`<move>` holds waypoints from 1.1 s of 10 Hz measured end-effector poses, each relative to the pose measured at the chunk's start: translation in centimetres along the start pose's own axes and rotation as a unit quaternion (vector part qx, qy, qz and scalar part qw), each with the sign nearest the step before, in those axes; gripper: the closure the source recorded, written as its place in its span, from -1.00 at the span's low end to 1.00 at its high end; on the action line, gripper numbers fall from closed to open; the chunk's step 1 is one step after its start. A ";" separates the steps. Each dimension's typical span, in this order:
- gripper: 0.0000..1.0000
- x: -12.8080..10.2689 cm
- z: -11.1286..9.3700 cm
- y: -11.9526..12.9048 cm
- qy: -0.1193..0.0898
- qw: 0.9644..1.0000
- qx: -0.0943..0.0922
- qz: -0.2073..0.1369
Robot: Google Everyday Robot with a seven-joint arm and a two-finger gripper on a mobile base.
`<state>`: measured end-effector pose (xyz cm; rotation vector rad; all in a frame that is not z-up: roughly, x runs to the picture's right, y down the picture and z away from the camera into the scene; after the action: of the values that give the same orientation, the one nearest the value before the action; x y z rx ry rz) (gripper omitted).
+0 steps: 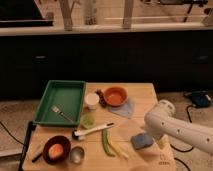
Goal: Wipe red bowl with sponge
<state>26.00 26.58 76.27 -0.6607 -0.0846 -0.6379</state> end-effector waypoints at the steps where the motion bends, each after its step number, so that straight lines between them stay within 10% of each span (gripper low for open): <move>1: -0.60 -0.1 0.2 0.1 -0.005 1.000 0.000 -0.001; 11: -0.60 -0.8 2.0 0.3 -0.039 0.999 0.004 0.001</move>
<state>25.79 28.37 77.43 -0.6772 -0.1581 -0.6089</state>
